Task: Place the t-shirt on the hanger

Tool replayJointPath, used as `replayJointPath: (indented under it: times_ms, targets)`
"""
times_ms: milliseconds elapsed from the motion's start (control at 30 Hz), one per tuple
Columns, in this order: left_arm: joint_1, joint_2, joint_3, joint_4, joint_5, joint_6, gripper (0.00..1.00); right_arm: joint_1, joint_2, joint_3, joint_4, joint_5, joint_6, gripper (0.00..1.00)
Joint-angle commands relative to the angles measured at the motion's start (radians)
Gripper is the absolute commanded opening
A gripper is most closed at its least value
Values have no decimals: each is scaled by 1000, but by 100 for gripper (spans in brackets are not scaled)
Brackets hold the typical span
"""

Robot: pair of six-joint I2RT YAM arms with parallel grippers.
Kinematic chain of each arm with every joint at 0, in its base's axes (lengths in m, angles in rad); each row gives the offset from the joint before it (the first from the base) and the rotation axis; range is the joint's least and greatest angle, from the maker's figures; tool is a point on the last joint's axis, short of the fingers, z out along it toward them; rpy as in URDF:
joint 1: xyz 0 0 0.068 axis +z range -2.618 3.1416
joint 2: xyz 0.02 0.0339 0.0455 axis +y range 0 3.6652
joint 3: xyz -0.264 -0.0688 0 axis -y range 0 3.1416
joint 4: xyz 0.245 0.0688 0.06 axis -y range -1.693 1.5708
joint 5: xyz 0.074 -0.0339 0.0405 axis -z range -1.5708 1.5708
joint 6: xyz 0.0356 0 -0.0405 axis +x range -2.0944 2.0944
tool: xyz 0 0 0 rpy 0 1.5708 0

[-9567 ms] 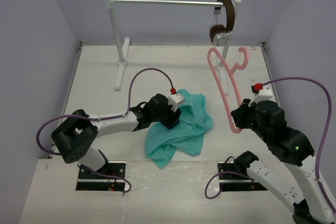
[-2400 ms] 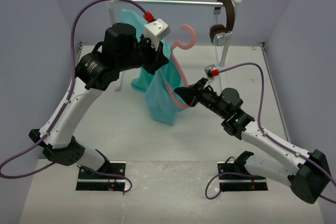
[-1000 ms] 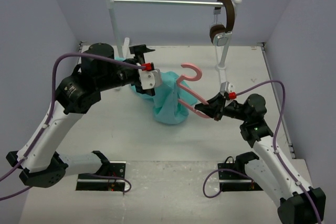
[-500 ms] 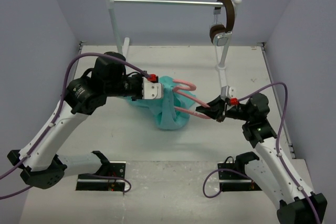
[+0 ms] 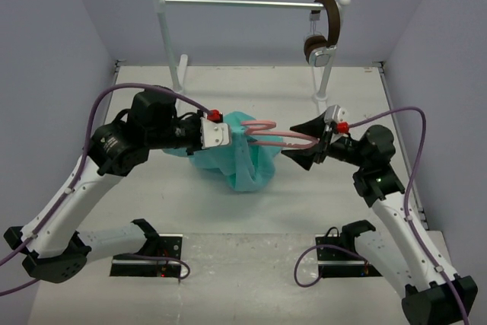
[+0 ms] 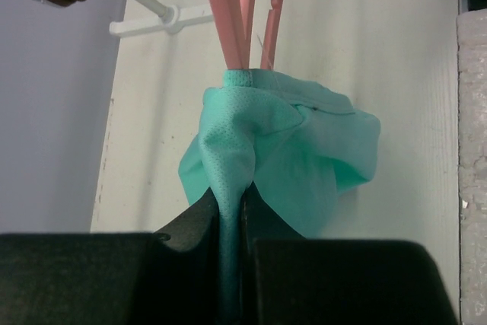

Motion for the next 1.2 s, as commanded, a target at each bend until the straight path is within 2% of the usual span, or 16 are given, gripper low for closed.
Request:
replayJointPath:
  times_ms: [0, 33, 67, 200, 300, 333, 400, 500, 733, 867, 967, 1033, 1167]
  targets:
    - [1, -29, -46, 146, -129, -103, 0, 1, -54, 88, -130, 509, 321, 91]
    - [1, -38, -48, 150, -146, -107, 0, 1, -94, 76, -179, 616, 378, 96]
    - [1, -47, -50, 159, -164, -117, 0, 1, -141, 48, -199, 651, 444, 99]
    - [1, -59, -70, 184, -206, -139, 0, 4, -280, -66, -193, 627, 683, 98]
    - [1, -44, -65, 195, -184, -148, 0, 56, -259, -144, -130, 602, 879, 86]
    - [1, -40, -64, 196, -169, -147, 0, 97, -241, -149, -117, 631, 913, 85]
    - [1, -32, -65, 207, -139, -151, 0, 227, -200, -137, -108, 781, 924, 85]
    - [1, -18, -65, 213, -124, -160, 0, 381, -117, -119, -47, 895, 958, 83]
    - [1, -37, -105, 300, -52, -203, 0, 547, 156, -68, 43, 1100, 1043, 71]
    - [1, -39, -113, 317, -42, -216, 0, 595, 297, -50, 115, 1106, 1052, 68]
    - [1, -46, -124, 334, -47, -224, 0, 614, 379, -26, 130, 1116, 1045, 61]
    - [2, -63, -136, 353, -66, -228, 0, 624, 418, -54, 139, 1157, 1060, 43]
    - [3, -92, -150, 362, -120, -233, 0, 624, 363, -165, 140, 1253, 1079, 20]
